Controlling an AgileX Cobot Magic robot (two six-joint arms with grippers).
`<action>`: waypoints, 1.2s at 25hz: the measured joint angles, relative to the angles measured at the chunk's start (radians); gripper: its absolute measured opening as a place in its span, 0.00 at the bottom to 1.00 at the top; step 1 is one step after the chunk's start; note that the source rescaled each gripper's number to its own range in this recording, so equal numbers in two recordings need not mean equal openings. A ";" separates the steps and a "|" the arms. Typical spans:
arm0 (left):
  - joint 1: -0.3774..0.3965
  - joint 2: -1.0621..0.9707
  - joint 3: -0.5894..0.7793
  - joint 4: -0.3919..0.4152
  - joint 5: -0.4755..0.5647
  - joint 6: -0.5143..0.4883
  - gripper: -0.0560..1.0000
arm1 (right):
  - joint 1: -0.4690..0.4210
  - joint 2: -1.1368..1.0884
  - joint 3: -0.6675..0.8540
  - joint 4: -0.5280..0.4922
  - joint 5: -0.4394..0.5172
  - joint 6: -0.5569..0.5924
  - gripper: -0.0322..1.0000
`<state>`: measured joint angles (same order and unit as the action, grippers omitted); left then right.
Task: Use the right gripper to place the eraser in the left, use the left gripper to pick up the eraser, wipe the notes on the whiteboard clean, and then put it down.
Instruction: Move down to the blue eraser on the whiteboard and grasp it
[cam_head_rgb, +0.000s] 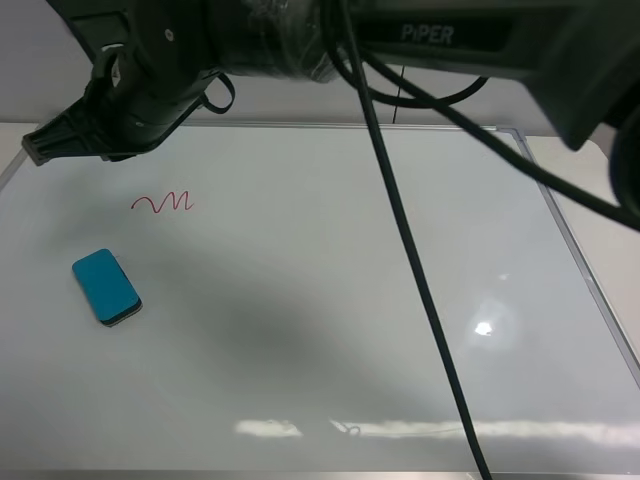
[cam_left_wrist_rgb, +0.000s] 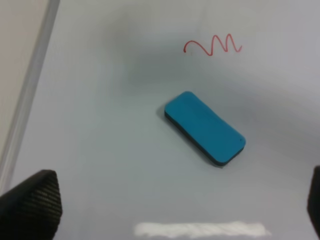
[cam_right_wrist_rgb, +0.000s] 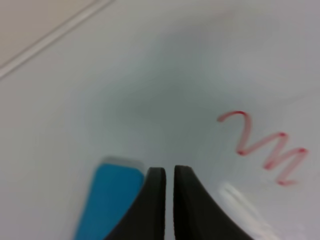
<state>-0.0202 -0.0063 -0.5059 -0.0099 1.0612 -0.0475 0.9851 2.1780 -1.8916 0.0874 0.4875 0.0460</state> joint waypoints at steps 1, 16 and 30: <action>0.000 0.000 0.000 0.000 0.000 -0.001 1.00 | -0.015 -0.021 0.042 -0.011 -0.012 0.000 0.03; 0.000 0.000 0.000 0.000 0.000 -0.001 1.00 | -0.329 -0.472 0.639 -0.095 -0.121 0.000 0.07; 0.000 0.000 0.000 0.000 0.000 -0.001 1.00 | -0.812 -1.036 1.052 -0.108 -0.081 -0.046 0.98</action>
<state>-0.0202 -0.0063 -0.5059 -0.0099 1.0612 -0.0483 0.1730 1.1425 -0.8392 -0.0203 0.4069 0.0000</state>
